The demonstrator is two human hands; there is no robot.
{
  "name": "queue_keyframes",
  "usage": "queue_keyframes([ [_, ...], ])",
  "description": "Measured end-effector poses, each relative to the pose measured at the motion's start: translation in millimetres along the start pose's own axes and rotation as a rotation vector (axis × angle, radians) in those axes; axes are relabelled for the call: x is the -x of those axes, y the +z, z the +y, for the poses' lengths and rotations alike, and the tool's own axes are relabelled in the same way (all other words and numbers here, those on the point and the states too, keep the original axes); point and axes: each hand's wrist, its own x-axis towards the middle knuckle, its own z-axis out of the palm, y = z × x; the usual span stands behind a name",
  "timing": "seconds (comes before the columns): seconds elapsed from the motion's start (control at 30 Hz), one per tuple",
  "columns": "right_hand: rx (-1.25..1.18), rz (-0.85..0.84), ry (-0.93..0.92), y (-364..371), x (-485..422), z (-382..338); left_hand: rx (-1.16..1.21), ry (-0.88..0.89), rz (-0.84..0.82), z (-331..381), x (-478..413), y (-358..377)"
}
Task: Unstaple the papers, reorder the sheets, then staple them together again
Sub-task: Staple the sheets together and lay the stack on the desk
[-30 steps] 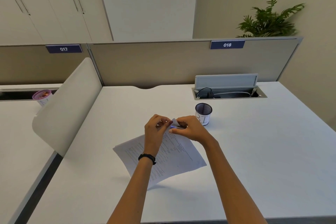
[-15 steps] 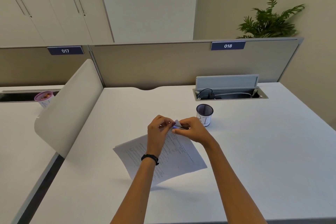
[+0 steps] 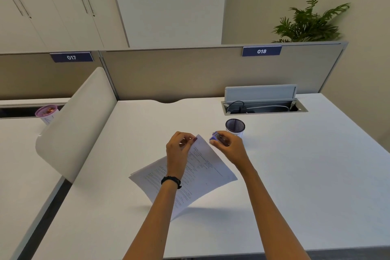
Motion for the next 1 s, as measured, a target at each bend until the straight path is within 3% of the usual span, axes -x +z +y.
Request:
queue_keyframes([
  [0.1,-0.007,0.132,0.104,-8.5,7.9,30.6,0.007,-0.024,0.034,-4.6,1.2,-3.0],
  [0.47,0.267,0.309,0.460,6.1,60.9,134.8,0.035,-0.099,0.082,-10.4,7.7,-4.4],
  [0.63,0.419,0.230,0.610,9.2,85.1,150.0,0.042,-0.090,0.092,-9.8,9.2,-6.5],
  [1.0,0.586,0.218,0.700,11.5,98.5,158.1,0.050,-0.109,0.086,-10.2,12.3,-6.3],
])
